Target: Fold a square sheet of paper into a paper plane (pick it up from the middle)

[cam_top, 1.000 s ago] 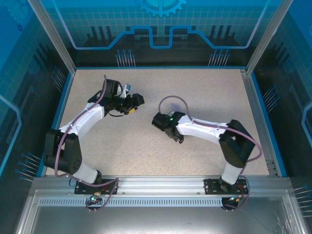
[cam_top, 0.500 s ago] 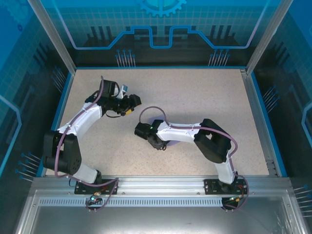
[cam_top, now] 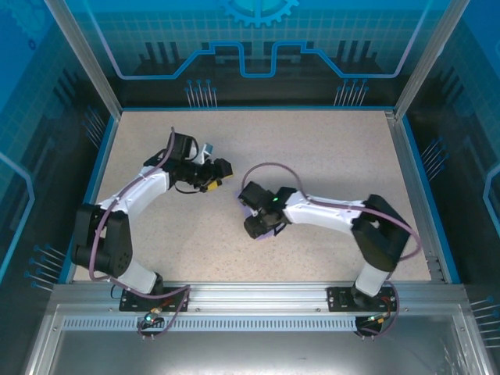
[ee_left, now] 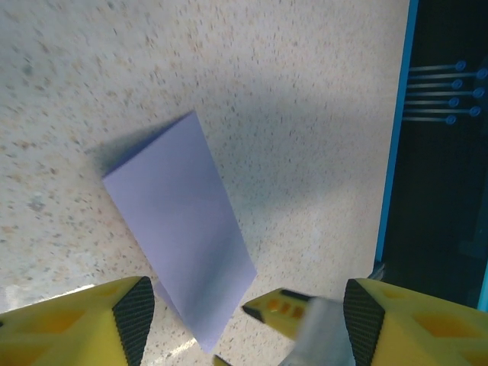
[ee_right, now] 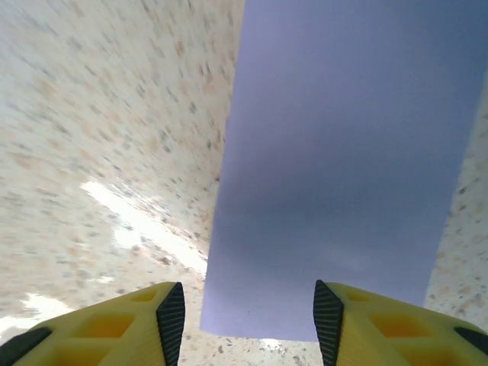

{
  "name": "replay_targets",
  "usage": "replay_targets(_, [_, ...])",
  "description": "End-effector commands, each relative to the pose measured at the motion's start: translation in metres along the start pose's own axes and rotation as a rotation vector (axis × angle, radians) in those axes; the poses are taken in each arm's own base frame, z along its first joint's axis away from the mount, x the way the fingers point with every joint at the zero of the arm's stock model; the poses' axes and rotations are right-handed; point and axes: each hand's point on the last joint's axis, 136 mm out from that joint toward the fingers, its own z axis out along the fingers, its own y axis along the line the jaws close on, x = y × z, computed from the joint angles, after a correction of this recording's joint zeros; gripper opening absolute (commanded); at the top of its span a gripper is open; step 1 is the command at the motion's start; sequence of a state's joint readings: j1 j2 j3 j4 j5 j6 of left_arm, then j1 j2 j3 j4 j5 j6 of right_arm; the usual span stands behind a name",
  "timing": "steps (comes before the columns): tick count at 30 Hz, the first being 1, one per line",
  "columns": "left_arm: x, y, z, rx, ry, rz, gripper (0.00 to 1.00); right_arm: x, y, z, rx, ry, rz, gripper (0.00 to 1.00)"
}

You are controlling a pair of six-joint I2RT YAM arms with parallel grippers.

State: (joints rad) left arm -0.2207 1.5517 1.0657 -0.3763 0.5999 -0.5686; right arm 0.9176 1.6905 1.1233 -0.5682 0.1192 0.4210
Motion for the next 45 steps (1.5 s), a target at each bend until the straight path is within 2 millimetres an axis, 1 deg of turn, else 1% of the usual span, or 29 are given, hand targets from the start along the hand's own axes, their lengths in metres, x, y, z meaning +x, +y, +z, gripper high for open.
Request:
replay_targets(1, [0.025, 0.002, 0.023, -0.002, 0.084, 0.007, 0.69, -0.012, -0.001, -0.021, -0.154, -0.080, 0.071, 0.51])
replay_targets(3, [0.033, 0.004, 0.034, -0.036, 0.094, 0.022, 0.66, -0.010, -0.017, -0.026, -0.155, -0.094, 0.104, 0.51])
replay_targets(5, [0.044, 0.004, 0.045, -0.076, 0.108, 0.051, 0.63, -0.007, -0.031, -0.026, -0.159, -0.096, 0.146, 0.51])
replay_targets(8, [0.055, 0.009, 0.057, -0.139, 0.119, 0.077, 0.56, -0.006, -0.045, -0.027, -0.201, -0.115, 0.208, 0.50])
replay_targets(11, [0.067, 0.020, 0.067, -0.201, 0.144, 0.084, 0.46, -0.004, -0.054, -0.027, -0.205, -0.118, 0.229, 0.50])
replay_targets(13, [0.072, 0.028, 0.074, -0.231, 0.152, 0.092, 0.43, -0.003, -0.058, -0.027, -0.217, -0.120, 0.247, 0.50])
replay_targets(17, [0.078, 0.036, 0.090, -0.255, 0.182, 0.110, 0.37, -0.004, -0.063, -0.027, -0.243, -0.132, 0.277, 0.50])
replay_targets(18, [0.079, 0.039, 0.092, -0.265, 0.189, 0.114, 0.36, -0.004, -0.065, -0.027, -0.241, -0.134, 0.278, 0.50])
replay_targets(19, [0.080, 0.042, 0.094, -0.279, 0.193, 0.116, 0.35, 0.004, -0.067, -0.023, -0.238, -0.116, 0.289, 0.50])
replay_targets(21, [0.080, 0.047, 0.096, -0.300, 0.196, 0.115, 0.30, 0.008, -0.069, -0.022, -0.248, -0.114, 0.303, 0.50])
replay_targets(24, [0.081, 0.061, 0.098, -0.355, 0.210, 0.124, 0.26, 0.013, -0.074, -0.019, -0.246, -0.107, 0.325, 0.50])
replay_targets(28, [0.082, 0.072, 0.104, -0.388, 0.227, 0.126, 0.25, 0.018, -0.073, -0.017, -0.276, -0.103, 0.351, 0.51])
replay_targets(33, [0.078, 0.077, 0.104, -0.429, 0.235, 0.151, 0.24, 0.022, -0.073, -0.012, -0.298, -0.095, 0.381, 0.53])
replay_targets(38, [0.076, 0.080, 0.108, -0.442, 0.254, 0.169, 0.23, 0.026, -0.071, -0.002, -0.335, -0.073, 0.416, 0.53])
replay_targets(42, [0.077, 0.085, 0.111, -0.453, 0.273, 0.190, 0.22, 0.025, -0.070, 0.005, -0.359, -0.066, 0.445, 0.53])
replay_targets(45, [0.080, 0.088, 0.111, -0.458, 0.287, 0.209, 0.21, 0.024, -0.065, 0.010, -0.396, -0.056, 0.461, 0.53])
